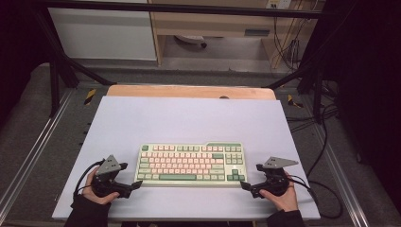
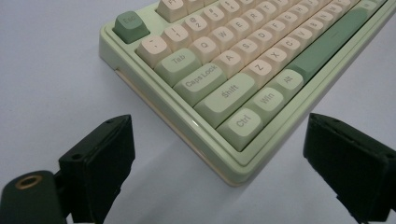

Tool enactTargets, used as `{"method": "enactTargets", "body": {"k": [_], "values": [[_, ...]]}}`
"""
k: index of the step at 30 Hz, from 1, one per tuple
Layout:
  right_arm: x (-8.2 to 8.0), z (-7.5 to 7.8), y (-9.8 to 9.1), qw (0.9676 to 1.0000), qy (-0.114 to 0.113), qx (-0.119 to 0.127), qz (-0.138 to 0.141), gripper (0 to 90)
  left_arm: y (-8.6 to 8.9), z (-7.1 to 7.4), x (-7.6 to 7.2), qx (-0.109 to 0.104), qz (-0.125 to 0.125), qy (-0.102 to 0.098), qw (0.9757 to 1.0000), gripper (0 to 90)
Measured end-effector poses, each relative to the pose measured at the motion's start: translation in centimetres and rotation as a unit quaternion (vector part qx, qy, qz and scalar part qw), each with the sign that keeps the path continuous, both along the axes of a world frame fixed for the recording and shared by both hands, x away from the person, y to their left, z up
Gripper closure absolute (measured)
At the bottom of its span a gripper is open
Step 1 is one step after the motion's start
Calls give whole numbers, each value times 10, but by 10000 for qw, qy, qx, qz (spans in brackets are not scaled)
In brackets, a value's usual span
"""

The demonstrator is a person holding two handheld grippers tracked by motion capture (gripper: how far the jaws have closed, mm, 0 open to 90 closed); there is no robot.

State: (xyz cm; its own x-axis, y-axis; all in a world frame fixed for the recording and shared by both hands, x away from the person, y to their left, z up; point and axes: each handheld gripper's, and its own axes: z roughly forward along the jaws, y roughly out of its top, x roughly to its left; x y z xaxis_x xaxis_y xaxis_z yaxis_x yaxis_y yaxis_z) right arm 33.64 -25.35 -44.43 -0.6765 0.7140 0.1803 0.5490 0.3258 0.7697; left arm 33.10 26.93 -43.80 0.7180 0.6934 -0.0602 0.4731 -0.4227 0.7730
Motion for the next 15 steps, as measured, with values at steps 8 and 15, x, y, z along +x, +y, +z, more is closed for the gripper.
{"method": "enactTargets", "body": {"k": [8, 15], "values": [[0, 0, 0, 10000, 8, 8, 11, 4, 0, 1, 0, -4, 3, -20, 10000, 90], [0, 0, 0, 10000, 17, -10, 1, 4, -2, 2, -1, -3, -4, -43, 10000, 92]]}}
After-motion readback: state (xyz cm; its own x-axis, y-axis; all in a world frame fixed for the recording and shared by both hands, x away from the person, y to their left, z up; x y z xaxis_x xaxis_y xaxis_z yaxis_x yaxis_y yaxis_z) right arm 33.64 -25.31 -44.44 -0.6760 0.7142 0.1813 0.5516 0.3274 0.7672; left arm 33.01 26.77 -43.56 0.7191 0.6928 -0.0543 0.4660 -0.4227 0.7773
